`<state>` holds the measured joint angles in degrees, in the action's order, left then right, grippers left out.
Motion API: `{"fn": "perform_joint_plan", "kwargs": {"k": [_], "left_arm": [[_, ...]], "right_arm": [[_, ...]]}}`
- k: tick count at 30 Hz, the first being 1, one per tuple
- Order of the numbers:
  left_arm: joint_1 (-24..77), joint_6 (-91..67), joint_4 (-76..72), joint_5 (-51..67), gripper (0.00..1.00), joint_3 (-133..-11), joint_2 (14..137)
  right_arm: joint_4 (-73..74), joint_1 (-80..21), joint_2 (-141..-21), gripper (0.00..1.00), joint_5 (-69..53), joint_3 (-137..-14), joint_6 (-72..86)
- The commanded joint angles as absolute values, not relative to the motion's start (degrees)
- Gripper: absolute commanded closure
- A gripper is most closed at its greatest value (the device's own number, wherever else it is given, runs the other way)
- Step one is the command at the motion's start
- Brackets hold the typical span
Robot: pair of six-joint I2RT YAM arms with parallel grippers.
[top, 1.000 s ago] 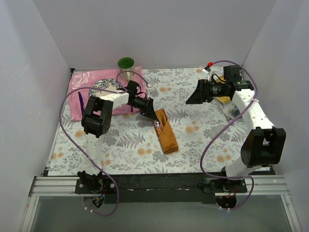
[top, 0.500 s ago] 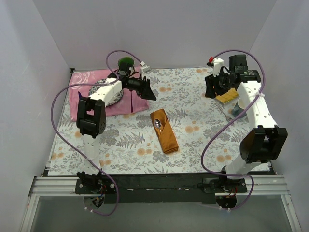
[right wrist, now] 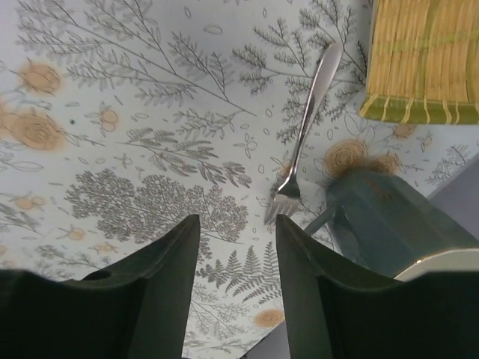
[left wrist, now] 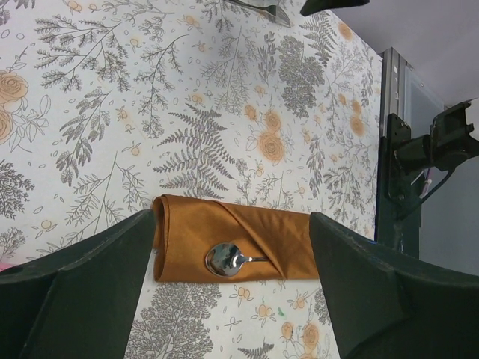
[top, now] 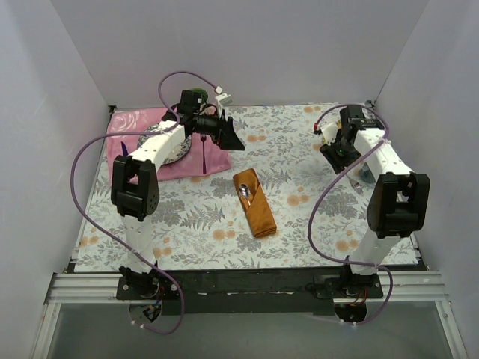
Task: Fold the napkin into a case and place the utensils inside
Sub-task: Pick up the fork from the corner of the board.
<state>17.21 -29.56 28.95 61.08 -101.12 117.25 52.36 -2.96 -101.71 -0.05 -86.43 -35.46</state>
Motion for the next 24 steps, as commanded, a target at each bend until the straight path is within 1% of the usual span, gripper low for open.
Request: {"fn": "perform_joint_plan", "kwargs": {"k": [1,2,3,4,6,10,13,16,17,22,24], "left_arm": [[17.5,-30.2,26.2,60.4,0.16,-98.7,111.2],[17.5,-30.3,25.9,60.3,0.15,-98.4,111.0],[17.6,-30.3,25.4,60.2,0.15,-97.7,110.8],[17.7,-30.3,25.2,59.9,0.15,-97.5,110.6],[17.8,-30.6,24.5,59.7,0.14,-96.9,110.3],[17.9,-30.8,23.8,59.2,0.14,-96.1,110.2],[17.9,-30.8,23.4,59.1,0.13,-95.5,110.0],[17.8,-31.5,22.7,59.0,0.12,-95.4,109.9],[17.9,-31.6,22.4,58.8,0.12,-95.4,110.0],[17.9,-31.9,22.1,57.8,0.09,-95.1,109.8],[17.9,-32.0,21.6,57.0,0.03,-94.6,109.4]], "right_arm": [[42.6,-2.5,-91.6,0.50,9.3,-77.7,-43.0],[41.9,-2.5,-91.1,0.51,9.8,-75.3,-45.2],[41.6,-3.0,-90.9,0.55,10.5,-74.5,-46.3],[41.2,-3.2,-90.8,0.61,13.1,-73.6,-47.2],[39.9,-4.1,-90.5,0.63,15.4,-70.7,-49.3],[36.3,-6.1,-88.2,0.60,17.1,-66.9,-49.7],[33.6,-8.0,-88.2,0.60,19.8,-63.9,-49.5],[28.5,-9.4,-87.3,0.65,23.8,-59.1,-50.5],[25.3,-9.8,-87.1,0.65,24.7,-57.9,-50.8],[17.3,-12.6,-85.4,0.57,29.2,-49.0,-52.3],[12.0,-13.4,-84.7,0.55,31.0,-46.4,-53.9]]}}
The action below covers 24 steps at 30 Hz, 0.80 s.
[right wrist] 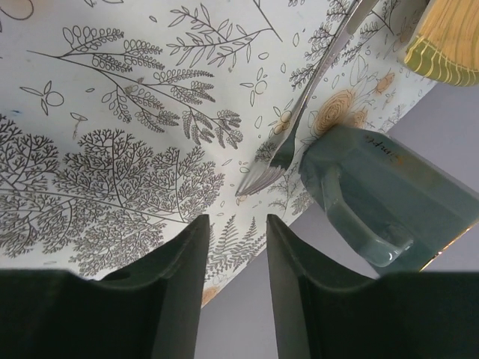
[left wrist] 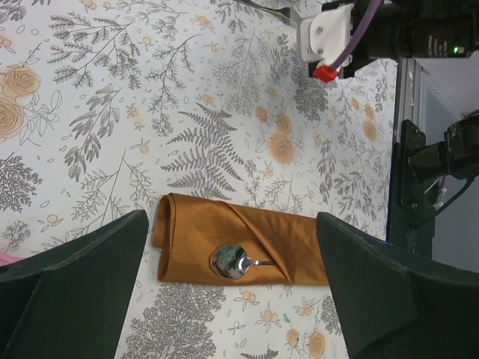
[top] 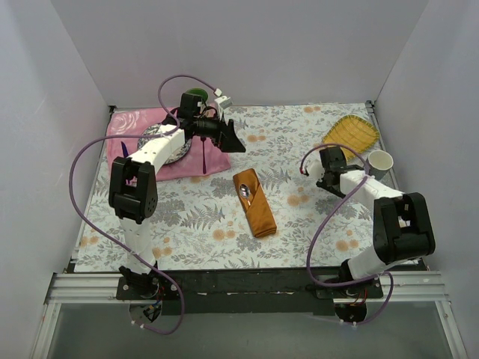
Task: Fold the napkin into a case and place the utensils inside
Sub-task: Pick up the fork from the corner of the board.
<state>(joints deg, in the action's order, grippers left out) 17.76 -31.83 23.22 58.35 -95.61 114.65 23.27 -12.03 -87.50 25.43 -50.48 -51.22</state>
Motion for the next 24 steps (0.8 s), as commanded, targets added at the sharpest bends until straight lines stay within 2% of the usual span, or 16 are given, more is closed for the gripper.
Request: {"fn": "perform_joint_plan", "kwargs": {"k": [1,9,17,24], "left_arm": [[17.9,-32.1,21.5,56.9,0.02,-94.4,109.3],[17.9,-33.2,20.9,55.5,0.02,-94.0,108.8],[17.9,-33.8,20.7,55.4,0.02,-93.9,108.8],[17.9,-34.8,19.9,55.5,0.02,-93.1,108.3]], "right_arm": [[10.5,-13.5,-84.4,0.54,31.4,-45.3,-54.1],[-3.9,-15.4,-84.7,0.50,37.8,-35.7,-56.9],[-27.6,-16.6,-84.3,0.51,42.4,-24.3,-66.6],[-46.7,-16.6,-90.2,0.52,45.8,-19.1,-72.9]]}}
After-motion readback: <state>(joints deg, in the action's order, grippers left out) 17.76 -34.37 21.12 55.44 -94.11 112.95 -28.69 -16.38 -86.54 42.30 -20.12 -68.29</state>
